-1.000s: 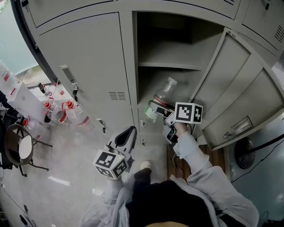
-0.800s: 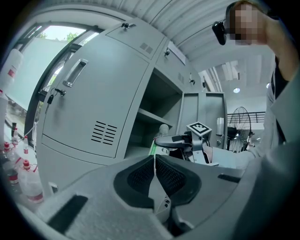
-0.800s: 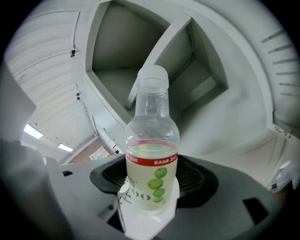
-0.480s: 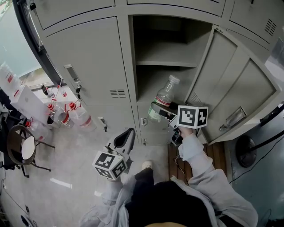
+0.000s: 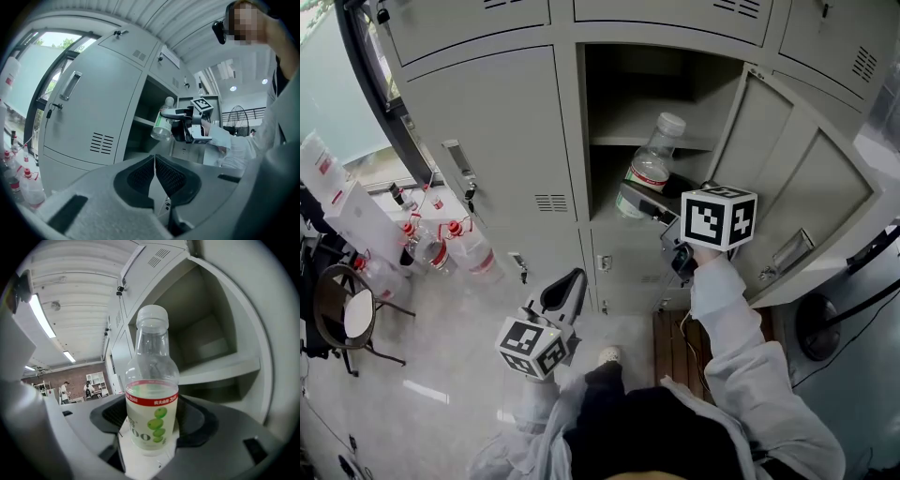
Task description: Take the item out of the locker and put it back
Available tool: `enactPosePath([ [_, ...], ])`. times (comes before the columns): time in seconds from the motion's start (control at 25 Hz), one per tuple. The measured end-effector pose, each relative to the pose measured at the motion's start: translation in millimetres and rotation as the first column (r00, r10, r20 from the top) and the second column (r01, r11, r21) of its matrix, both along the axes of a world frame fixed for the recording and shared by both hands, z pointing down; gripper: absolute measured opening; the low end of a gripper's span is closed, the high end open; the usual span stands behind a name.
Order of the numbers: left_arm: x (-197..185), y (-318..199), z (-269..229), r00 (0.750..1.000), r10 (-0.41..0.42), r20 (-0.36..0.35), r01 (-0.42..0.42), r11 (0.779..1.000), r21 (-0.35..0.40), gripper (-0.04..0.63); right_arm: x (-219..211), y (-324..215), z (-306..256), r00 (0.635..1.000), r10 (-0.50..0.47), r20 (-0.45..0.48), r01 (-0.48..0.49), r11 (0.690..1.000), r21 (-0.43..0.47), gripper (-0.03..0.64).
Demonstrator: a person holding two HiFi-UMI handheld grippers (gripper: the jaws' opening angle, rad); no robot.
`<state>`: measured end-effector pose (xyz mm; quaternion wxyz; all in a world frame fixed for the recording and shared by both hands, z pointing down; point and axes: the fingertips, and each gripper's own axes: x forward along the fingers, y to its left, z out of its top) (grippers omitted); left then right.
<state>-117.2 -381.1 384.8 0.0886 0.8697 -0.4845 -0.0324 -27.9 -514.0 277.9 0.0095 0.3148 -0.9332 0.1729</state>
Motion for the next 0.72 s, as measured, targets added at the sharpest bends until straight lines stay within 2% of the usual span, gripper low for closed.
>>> enactPosePath([
  [0.4,-11,-7,-12,1.000,-0.018,0.003,0.018,0.999,0.035,0.015,-22,-58,-66,0.998,-0.018,0.053,0.017,1.000,0.021,0.307],
  [0.72,-26,-20,-21,0.999,-0.035,0.008,0.035,0.998,0.056,0.015,-34,-90,-90,0.998,-0.012,0.057,0.010,0.999,0.042,0.307],
])
